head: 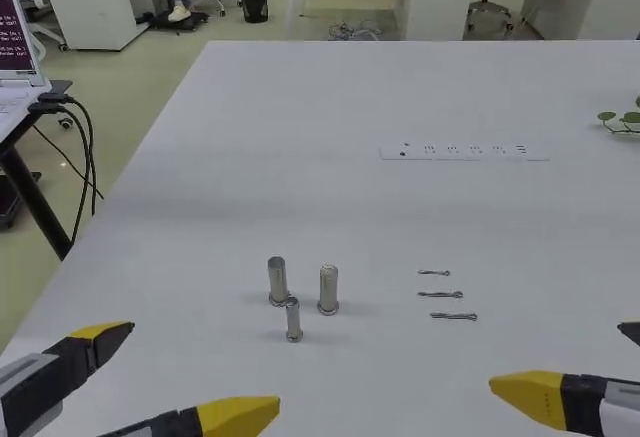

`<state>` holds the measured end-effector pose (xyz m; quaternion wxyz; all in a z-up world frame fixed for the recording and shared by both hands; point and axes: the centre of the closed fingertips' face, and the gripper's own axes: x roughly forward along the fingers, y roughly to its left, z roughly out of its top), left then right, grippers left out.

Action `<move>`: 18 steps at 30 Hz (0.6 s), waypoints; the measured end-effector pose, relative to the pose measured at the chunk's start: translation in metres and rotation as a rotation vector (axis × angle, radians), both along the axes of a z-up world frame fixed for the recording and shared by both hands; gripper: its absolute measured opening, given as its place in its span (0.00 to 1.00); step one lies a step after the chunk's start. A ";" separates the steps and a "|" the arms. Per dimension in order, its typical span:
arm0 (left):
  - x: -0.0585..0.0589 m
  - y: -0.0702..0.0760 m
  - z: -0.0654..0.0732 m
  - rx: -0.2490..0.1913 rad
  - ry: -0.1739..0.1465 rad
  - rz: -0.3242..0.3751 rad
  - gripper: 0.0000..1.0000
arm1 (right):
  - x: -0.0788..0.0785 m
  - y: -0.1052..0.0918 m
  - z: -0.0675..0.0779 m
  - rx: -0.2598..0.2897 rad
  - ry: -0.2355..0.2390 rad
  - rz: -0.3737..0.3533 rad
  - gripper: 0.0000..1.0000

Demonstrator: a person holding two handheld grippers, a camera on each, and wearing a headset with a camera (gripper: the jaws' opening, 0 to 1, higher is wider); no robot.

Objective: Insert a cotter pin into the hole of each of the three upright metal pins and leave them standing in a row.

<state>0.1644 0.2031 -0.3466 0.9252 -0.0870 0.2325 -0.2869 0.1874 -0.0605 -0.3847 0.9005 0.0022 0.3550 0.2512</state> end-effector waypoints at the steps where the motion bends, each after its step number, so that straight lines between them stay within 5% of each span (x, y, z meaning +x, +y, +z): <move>1: 0.000 0.000 0.000 0.002 -0.001 -0.002 0.99 | 0.000 0.000 0.000 -0.002 -0.001 0.001 0.96; 7: 0.001 0.002 0.000 0.021 -0.002 -0.005 0.99 | -0.002 0.000 0.000 0.001 0.005 0.009 0.96; 18: -0.003 0.005 -0.017 0.057 0.046 -0.009 0.99 | -0.001 0.000 0.003 -0.005 -0.001 0.016 0.95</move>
